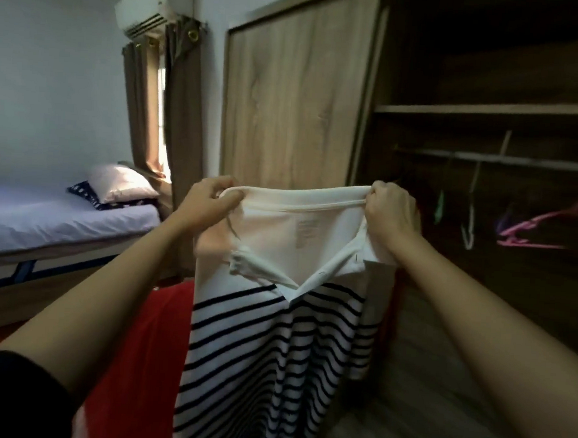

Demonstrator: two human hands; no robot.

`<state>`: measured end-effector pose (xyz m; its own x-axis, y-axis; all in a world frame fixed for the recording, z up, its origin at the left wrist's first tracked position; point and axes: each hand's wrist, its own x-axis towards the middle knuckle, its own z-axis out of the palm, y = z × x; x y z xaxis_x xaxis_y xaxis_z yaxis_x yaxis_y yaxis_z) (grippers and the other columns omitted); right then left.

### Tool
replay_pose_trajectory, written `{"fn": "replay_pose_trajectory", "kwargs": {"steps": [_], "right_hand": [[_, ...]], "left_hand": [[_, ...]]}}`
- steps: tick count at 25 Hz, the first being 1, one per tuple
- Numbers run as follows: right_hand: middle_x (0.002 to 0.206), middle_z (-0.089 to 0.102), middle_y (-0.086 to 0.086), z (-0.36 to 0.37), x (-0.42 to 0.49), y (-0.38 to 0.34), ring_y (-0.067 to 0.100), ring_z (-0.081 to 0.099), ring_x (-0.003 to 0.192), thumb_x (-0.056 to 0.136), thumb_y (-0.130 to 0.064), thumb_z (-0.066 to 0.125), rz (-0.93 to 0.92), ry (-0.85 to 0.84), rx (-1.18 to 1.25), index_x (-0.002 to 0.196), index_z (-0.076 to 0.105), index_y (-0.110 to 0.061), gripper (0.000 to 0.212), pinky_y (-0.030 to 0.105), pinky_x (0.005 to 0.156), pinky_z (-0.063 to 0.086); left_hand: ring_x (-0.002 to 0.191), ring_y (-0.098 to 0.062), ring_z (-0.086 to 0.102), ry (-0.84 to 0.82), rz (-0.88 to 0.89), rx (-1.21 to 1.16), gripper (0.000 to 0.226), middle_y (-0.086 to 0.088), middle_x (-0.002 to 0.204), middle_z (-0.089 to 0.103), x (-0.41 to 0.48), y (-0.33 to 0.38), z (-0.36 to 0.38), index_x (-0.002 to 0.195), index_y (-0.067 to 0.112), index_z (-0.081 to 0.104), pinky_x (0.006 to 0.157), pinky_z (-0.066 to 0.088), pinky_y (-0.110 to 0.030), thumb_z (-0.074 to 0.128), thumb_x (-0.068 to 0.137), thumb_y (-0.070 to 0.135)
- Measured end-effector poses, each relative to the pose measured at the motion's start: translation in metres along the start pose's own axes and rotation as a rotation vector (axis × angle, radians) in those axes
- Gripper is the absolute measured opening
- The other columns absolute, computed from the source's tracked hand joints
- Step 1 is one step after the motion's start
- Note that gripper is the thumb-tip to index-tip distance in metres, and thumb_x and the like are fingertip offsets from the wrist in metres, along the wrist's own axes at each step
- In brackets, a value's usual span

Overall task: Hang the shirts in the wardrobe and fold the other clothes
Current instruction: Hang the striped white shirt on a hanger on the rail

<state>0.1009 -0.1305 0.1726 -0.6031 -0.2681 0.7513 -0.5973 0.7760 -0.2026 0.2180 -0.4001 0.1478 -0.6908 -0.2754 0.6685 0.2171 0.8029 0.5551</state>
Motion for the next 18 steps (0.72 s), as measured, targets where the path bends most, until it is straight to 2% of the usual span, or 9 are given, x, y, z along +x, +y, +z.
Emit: {"fn": "replay_pose_trajectory", "kwargs": {"steps": [2, 4, 6, 7, 9, 11, 13, 16, 18], "right_hand": [[0.084, 0.051, 0.01, -0.023, -0.015, 0.032, 0.034, 0.056, 0.078, 0.096, -0.017, 0.032, -0.022, 0.01, -0.011, 0.084, 0.049, -0.013, 0.021, 0.035, 0.06, 0.033], [0.077, 0.048, 0.001, -0.046, -0.03, 0.061, 0.029, 0.056, 0.073, 0.095, -0.023, 0.036, -0.097, -0.006, -0.012, 0.096, 0.047, -0.016, 0.013, 0.037, 0.061, 0.04], [0.083, 0.052, -0.004, -0.065, -0.043, 0.085, 0.021, 0.057, 0.079, 0.093, -0.04, 0.043, -0.147, -0.137, -0.098, 0.123, 0.042, -0.024, 0.034, 0.035, 0.069, 0.044], [0.091, 0.057, -0.005, -0.07, -0.047, 0.095, 0.019, 0.058, 0.086, 0.091, -0.048, 0.046, -0.15, -0.205, -0.157, 0.13, 0.04, -0.028, 0.044, 0.035, 0.073, 0.044], [0.109, 0.065, -0.004, -0.08, -0.052, 0.121, 0.019, 0.06, 0.1, 0.088, -0.053, 0.049, -0.078, -0.212, -0.214, 0.125, 0.053, -0.031, 0.042, 0.036, 0.08, 0.045], [0.105, 0.068, -0.002, -0.084, -0.058, 0.144, 0.02, 0.061, 0.097, 0.089, -0.048, 0.051, 0.006, -0.179, -0.166, 0.108, 0.064, -0.03, 0.029, 0.036, 0.079, 0.047], [0.097, 0.069, -0.002, -0.086, -0.061, 0.169, 0.019, 0.062, 0.091, 0.089, -0.044, 0.052, 0.027, -0.182, -0.17, 0.1, 0.066, -0.028, 0.024, 0.032, 0.07, 0.044], [0.098, 0.07, -0.005, -0.086, -0.051, 0.189, 0.016, 0.063, 0.092, 0.089, -0.043, 0.055, 0.034, -0.128, -0.155, 0.099, 0.069, -0.028, 0.023, 0.031, 0.071, 0.046], [0.103, 0.069, -0.006, -0.085, -0.035, 0.192, 0.014, 0.061, 0.096, 0.09, -0.043, 0.054, 0.005, -0.137, -0.188, 0.103, 0.069, -0.027, 0.025, 0.03, 0.074, 0.044]], "left_hand": [[0.06, -0.002, 0.051, -0.043, 0.068, -0.005, 0.025, 0.002, 0.063, 0.059, 0.01, 0.017, 0.025, 0.07, 0.015, 0.064, 0.059, 0.039, -0.025, 0.063, 0.083, 0.036], [0.053, 0.002, 0.047, -0.068, 0.126, -0.003, 0.029, 0.005, 0.057, 0.056, 0.019, 0.033, 0.052, 0.067, 0.016, 0.064, 0.055, 0.035, -0.022, 0.063, 0.086, 0.038], [0.054, -0.006, 0.041, -0.094, 0.138, -0.031, 0.043, 0.001, 0.057, 0.048, 0.029, 0.045, 0.084, 0.066, 0.007, 0.062, 0.051, 0.03, -0.023, 0.055, 0.088, 0.044], [0.056, -0.011, 0.04, -0.124, 0.114, -0.057, 0.049, -0.002, 0.058, 0.046, 0.032, 0.048, 0.097, 0.065, 0.001, 0.06, 0.05, 0.029, -0.023, 0.053, 0.091, 0.043], [0.055, -0.016, 0.038, -0.197, 0.075, -0.126, 0.055, -0.005, 0.056, 0.041, 0.04, 0.057, 0.137, 0.058, 0.001, 0.054, 0.051, 0.029, -0.029, 0.048, 0.095, 0.041], [0.05, -0.016, 0.036, -0.254, 0.08, -0.142, 0.052, -0.002, 0.052, 0.039, 0.044, 0.066, 0.173, 0.053, 0.011, 0.047, 0.052, 0.027, -0.03, 0.046, 0.096, 0.04], [0.049, -0.014, 0.036, -0.323, 0.149, -0.167, 0.047, 0.0, 0.051, 0.04, 0.056, 0.073, 0.211, 0.054, 0.014, 0.045, 0.052, 0.028, -0.03, 0.047, 0.096, 0.035], [0.051, -0.016, 0.044, -0.497, 0.19, -0.199, 0.048, -0.004, 0.055, 0.046, 0.083, 0.078, 0.259, 0.059, 0.01, 0.049, 0.054, 0.034, -0.029, 0.044, 0.097, 0.038], [0.052, -0.019, 0.056, -0.576, 0.159, -0.185, 0.053, -0.005, 0.056, 0.058, 0.105, 0.083, 0.284, 0.061, 0.007, 0.053, 0.057, 0.044, -0.029, 0.041, 0.096, 0.044]]}}
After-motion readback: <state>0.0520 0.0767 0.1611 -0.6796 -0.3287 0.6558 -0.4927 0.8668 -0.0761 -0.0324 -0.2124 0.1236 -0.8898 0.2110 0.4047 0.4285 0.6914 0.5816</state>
